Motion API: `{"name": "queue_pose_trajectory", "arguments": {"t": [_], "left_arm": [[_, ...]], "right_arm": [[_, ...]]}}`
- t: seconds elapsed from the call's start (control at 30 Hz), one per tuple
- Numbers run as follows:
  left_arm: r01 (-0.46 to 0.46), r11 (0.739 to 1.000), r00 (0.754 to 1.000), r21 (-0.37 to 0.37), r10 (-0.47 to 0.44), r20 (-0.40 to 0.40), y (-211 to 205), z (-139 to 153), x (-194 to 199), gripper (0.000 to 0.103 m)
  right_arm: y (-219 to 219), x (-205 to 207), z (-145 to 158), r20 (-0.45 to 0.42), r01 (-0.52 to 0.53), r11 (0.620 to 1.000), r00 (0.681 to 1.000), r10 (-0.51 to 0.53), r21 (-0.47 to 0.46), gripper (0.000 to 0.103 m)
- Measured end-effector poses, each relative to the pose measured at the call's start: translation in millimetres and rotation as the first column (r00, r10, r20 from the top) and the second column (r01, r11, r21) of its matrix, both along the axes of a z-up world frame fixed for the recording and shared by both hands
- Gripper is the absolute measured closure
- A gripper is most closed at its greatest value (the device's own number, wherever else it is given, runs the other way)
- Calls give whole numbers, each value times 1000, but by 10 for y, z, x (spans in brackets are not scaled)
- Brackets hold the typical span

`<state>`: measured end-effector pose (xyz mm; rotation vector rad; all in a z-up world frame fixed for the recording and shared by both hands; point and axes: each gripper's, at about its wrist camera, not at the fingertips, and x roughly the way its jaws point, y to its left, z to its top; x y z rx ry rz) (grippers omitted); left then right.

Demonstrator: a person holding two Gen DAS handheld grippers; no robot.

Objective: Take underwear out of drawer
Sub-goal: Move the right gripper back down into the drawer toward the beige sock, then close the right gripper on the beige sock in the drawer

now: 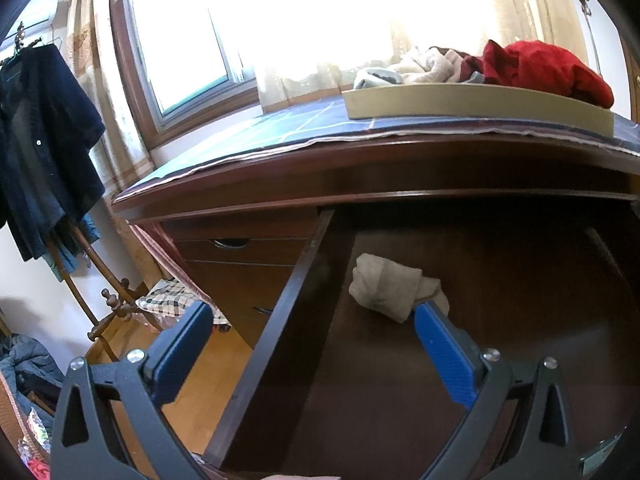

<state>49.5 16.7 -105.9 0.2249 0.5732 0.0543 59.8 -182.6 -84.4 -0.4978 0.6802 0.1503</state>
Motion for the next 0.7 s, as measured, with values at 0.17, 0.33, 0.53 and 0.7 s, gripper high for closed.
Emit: {"name": "queue_pose_trajectory", "arguments": {"t": [0.17,0.33,0.53,0.7], "left_arm": [[-7,1000,1000,-14,7,11,24,9,-11,0],[-6,1000,1000,-21,7,15,26,11,-22,0],[-2,1000,1000,-28,3,23,36,22,-42,0],[-19,999,999,-42,20,29,55,32,-33,0]], "right_arm": [[344,365,-452,-181,-155,987,970,161,43,12],[453,506,-700,-235,-217,972,944,232,88,12],[356,419,-952,-285,-256,962,919,271,90,12],[308,359,-1003,-278,-274,957,915,291,101,12]]}}
